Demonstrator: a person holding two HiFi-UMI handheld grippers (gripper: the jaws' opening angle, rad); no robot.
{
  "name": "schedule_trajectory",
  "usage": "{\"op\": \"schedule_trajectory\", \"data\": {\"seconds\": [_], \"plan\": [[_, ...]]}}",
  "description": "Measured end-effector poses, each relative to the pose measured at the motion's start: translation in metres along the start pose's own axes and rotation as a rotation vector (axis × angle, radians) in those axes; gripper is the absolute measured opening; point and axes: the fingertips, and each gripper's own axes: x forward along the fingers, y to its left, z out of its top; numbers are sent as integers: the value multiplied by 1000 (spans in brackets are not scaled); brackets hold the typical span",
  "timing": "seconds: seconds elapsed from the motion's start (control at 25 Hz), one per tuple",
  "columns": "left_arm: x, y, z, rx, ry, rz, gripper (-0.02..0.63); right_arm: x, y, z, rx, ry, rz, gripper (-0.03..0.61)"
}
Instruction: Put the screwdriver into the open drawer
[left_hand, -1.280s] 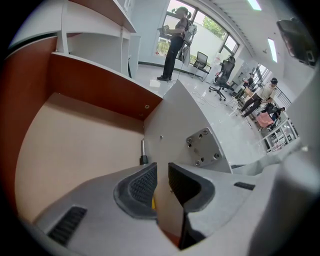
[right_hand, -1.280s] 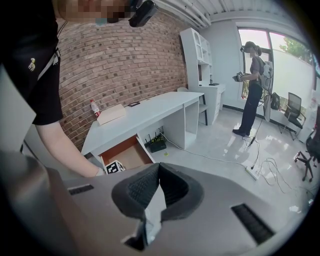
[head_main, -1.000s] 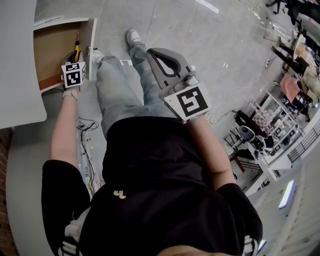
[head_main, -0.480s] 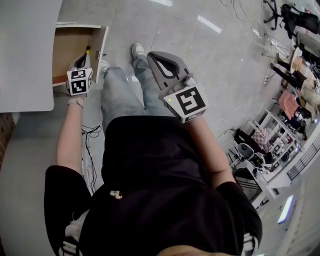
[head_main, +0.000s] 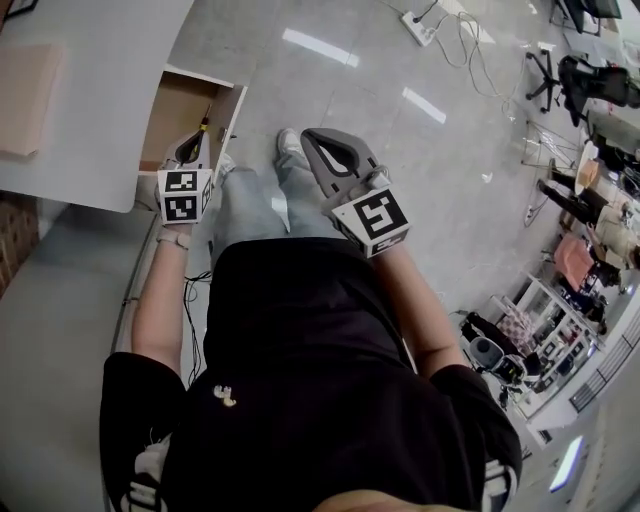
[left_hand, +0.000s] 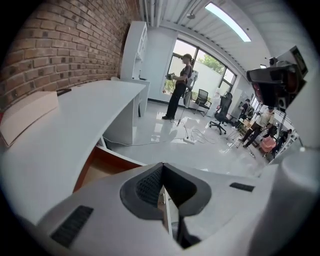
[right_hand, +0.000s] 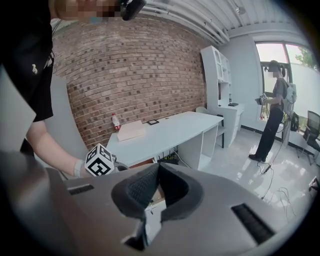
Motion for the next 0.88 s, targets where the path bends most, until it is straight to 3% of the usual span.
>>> {"op": "schedule_trajectory", "data": {"seconds": [0.24,0.88], "plan": [[-50,-16,50,6,-110,3,5,-3,5,27,-23,-37,26,11],[-177,-36,131,-92,-398,120,5,-15,25,83,-101,-138,154,11]]}}
